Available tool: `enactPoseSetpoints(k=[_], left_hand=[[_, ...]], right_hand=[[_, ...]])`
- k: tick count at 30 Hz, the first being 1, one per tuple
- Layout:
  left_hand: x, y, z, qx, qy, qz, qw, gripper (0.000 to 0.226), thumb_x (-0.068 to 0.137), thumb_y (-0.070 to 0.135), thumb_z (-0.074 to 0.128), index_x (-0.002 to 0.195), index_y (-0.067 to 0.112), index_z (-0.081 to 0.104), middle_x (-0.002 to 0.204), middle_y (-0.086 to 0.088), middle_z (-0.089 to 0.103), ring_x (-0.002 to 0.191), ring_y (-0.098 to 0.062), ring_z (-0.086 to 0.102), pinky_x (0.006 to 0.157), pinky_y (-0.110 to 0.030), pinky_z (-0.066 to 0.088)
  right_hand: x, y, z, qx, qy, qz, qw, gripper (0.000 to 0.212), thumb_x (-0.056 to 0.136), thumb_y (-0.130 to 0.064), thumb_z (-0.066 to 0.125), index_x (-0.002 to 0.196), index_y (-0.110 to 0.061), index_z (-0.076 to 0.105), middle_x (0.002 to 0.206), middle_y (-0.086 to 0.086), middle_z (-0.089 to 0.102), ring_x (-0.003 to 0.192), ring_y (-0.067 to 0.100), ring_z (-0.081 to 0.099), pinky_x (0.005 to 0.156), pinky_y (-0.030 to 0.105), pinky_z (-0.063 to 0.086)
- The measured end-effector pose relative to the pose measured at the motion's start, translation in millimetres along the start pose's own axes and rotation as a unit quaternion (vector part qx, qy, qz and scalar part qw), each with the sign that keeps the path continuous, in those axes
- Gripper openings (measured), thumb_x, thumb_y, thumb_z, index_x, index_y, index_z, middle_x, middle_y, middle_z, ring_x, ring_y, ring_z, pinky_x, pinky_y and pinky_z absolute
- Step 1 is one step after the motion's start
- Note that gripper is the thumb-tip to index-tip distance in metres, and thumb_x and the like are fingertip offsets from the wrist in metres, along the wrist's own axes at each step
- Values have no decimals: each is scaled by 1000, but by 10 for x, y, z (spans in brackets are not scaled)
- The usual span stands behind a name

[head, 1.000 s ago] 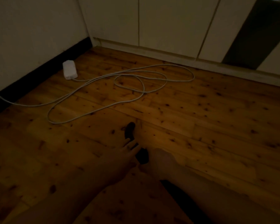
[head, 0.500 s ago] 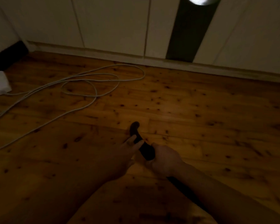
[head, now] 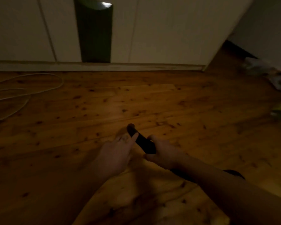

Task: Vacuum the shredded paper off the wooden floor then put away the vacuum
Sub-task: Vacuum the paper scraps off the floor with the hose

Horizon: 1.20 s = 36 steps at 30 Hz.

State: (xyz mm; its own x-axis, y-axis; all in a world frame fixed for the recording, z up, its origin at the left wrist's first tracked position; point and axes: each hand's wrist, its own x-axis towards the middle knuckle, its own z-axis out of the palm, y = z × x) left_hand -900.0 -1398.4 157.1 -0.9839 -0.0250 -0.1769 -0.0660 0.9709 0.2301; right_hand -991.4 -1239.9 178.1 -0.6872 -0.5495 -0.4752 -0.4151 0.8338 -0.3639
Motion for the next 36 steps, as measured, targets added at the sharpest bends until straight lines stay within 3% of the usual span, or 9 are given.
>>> enactPoseSetpoints(k=[4, 9, 12, 16, 22, 26, 29, 33, 36], left_hand=[[264, 399, -9, 4, -11, 44, 999, 70, 100, 37, 42, 153, 28, -2, 153, -4, 30, 136, -26, 35, 104, -40, 39], [348, 837, 22, 30, -19, 113, 993, 65, 98, 38, 44, 152, 25, 10, 150, -6, 34, 132, -27, 40, 98, -44, 45], [270, 910, 16, 40, -27, 115, 992, 58, 98, 39, 45, 148, 22, 20, 144, -7, 39, 128, -27, 43, 93, -44, 48], [185, 855, 42, 57, -40, 75, 995, 58, 97, 42, 46, 145, 17, 26, 143, -8, 40, 126, -28, 45, 87, -41, 47], [-53, 943, 193, 21, -117, 62, 991, 68, 97, 45, 46, 151, 20, 14, 151, -8, 33, 130, -27, 43, 98, -42, 47], [-62, 1104, 315, 18, -161, 72, 984, 73, 97, 44, 46, 153, 23, 3, 158, -6, 22, 133, -25, 42, 104, -41, 43], [56, 1322, 330, 42, -162, 64, 984, 73, 97, 45, 45, 153, 23, 3, 159, -6, 21, 135, -26, 39, 105, -43, 42], [248, 1728, 341, 70, -163, 78, 981, 72, 97, 47, 44, 153, 24, 4, 158, -5, 24, 137, -25, 37, 106, -40, 40], [352, 2020, 334, 92, -158, 91, 979, 72, 97, 47, 45, 153, 24, 7, 156, -4, 27, 136, -25, 39, 106, -38, 40]], right_hand=[[-515, 727, -192, 39, -8, 79, 996, 49, 91, -39, 65, 132, -25, 41, 114, -2, 55, 71, 7, 55, 53, 23, 45], [-1095, 1406, -557, -25, -51, 153, 987, 43, 86, -22, 73, 123, -19, 51, 108, 0, 58, 84, 14, 61, 58, 18, 45], [-1253, 1563, -637, -71, -106, 181, 975, 34, 89, -18, 69, 117, -20, 51, 95, -1, 58, 70, 11, 58, 55, 21, 46], [-1261, 1642, -424, -143, -148, 137, 969, 27, 84, -36, 74, 99, -32, 53, 85, -8, 57, 69, 8, 56, 60, 24, 43], [-1300, 1693, -180, -196, -121, 54, 972, 42, 85, -65, 57, 103, -26, 54, 80, -3, 59, 66, 11, 55, 55, 26, 38], [-1309, 1832, -233, -217, -112, 24, 969, 45, 87, -67, 51, 104, -25, 56, 75, -4, 56, 61, 9, 51, 51, 25, 35], [-1427, 2124, -378, -183, -132, 42, 973, 43, 86, -62, 58, 99, -22, 61, 69, -5, 57, 54, 8, 50, 50, 24, 36], [-1685, 2811, -732, 9, -93, 125, 988, 24, 86, -46, 68, 91, -23, 67, 57, -4, 57, 43, 11, 48, 43, 26, 39], [-1841, 3257, -974, 44, -84, 157, 983, 24, 88, -45, 65, 99, -24, 66, 54, 0, 56, 44, 16, 49, 43, 26, 40]])
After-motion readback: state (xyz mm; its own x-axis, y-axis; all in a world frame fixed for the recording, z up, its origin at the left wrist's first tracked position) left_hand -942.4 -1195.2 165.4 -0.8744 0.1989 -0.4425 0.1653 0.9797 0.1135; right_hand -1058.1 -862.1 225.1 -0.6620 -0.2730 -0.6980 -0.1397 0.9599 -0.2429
